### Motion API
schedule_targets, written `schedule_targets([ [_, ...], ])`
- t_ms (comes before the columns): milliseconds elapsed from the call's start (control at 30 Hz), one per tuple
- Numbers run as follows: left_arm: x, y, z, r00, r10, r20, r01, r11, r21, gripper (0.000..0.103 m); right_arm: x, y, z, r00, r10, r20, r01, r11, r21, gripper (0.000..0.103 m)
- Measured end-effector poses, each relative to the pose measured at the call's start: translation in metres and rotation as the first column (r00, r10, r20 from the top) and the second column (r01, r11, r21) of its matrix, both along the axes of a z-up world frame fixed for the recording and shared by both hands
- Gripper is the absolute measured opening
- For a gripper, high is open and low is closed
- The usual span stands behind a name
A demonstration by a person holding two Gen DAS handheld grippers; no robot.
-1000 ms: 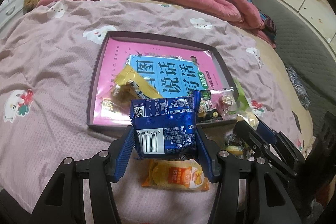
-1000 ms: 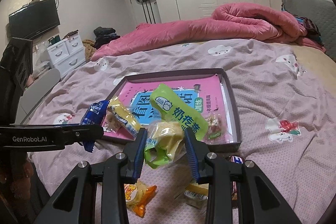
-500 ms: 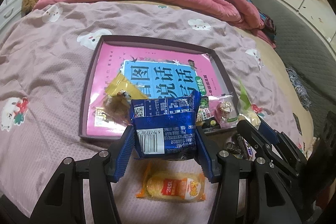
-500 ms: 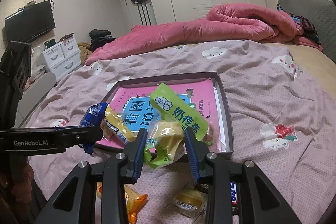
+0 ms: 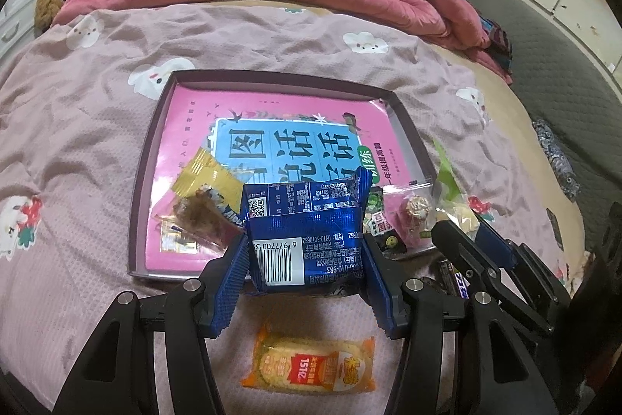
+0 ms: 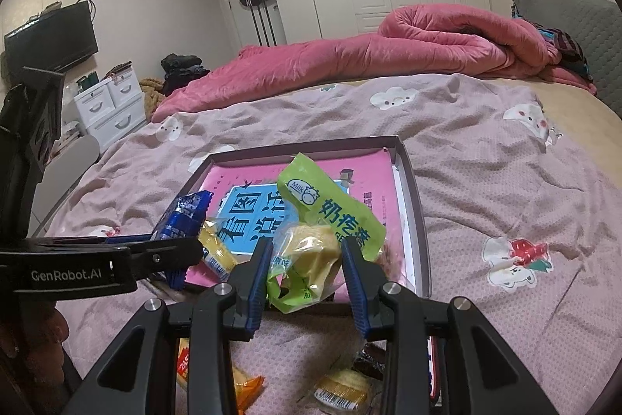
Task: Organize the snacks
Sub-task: 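Lower the blue pack and green milk-candy bag over the tray with both tools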
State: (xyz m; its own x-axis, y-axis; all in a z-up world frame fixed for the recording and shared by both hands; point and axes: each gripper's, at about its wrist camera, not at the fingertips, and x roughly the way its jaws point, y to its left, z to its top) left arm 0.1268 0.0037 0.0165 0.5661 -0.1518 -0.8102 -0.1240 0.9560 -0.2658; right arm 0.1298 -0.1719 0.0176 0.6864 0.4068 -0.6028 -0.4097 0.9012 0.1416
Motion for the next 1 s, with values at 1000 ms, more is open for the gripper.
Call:
schedule_targets([
  [1000,0.038,-0.025,-0.03,0.997,-0.055,-0.059,0.056,0.998,0.014,0.058,0.014,-0.012,-0.004,0.999,-0.05,-0.005,0.05,0.999,0.019,0.036],
])
